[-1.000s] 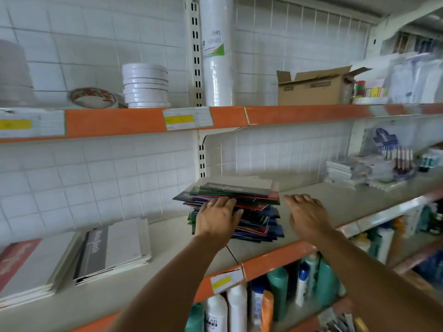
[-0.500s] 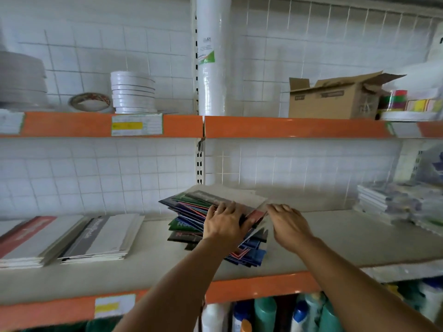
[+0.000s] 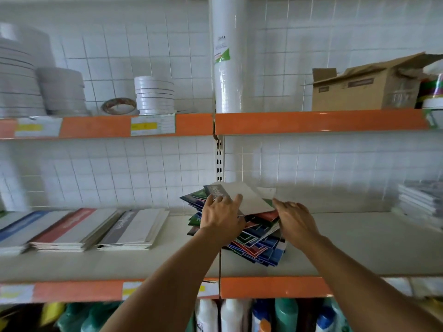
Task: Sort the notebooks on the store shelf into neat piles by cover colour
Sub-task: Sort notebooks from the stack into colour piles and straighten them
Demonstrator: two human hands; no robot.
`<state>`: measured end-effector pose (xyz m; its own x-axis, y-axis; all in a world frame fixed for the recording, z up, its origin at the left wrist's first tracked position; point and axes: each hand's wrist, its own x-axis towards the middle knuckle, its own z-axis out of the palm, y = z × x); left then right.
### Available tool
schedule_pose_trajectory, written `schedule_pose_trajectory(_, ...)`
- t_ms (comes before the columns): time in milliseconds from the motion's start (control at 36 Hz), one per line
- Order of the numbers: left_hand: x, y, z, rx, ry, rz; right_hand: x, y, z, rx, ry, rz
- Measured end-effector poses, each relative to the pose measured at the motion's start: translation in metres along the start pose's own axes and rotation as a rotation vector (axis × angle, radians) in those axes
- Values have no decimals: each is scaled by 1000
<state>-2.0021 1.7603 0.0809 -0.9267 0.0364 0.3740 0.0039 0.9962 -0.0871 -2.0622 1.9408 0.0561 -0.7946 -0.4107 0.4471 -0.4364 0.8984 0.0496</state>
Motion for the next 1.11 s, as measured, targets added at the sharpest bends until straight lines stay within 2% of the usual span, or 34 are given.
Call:
schedule_pose_trajectory(139,5,-4,1,144,0,3,0,-1,-1,-67,-6,-22)
schedule_pose_trajectory(278,7,-6,7,36,73,-31,3,2,-2,-24,9,-10)
schedule_pose_trajectory(417,8,-2,2,-8,13,-73,17,-5,-15,262,6,96)
schedule_pose_trajectory(500,6,-3,1,-7,-2,-92,22,-14,-20,389,-170,116)
schedule_pose_trajectory(583,6,-7,1,-16,11,-87,21,-21,-17,317,-294,123)
schedule_pose_trajectory(861,2,-16,2,11,-32,-91,10,-34,-19,-27,-67,-86)
schedule_pose_trajectory(972,-2,-20,-1,-16,-38,-129,6,-37,-20,24,-104,-114)
schedule_pose_trajectory(1111,-8,-25,-2,-15,-28,-165,2,-39,-26,255,-292,-42)
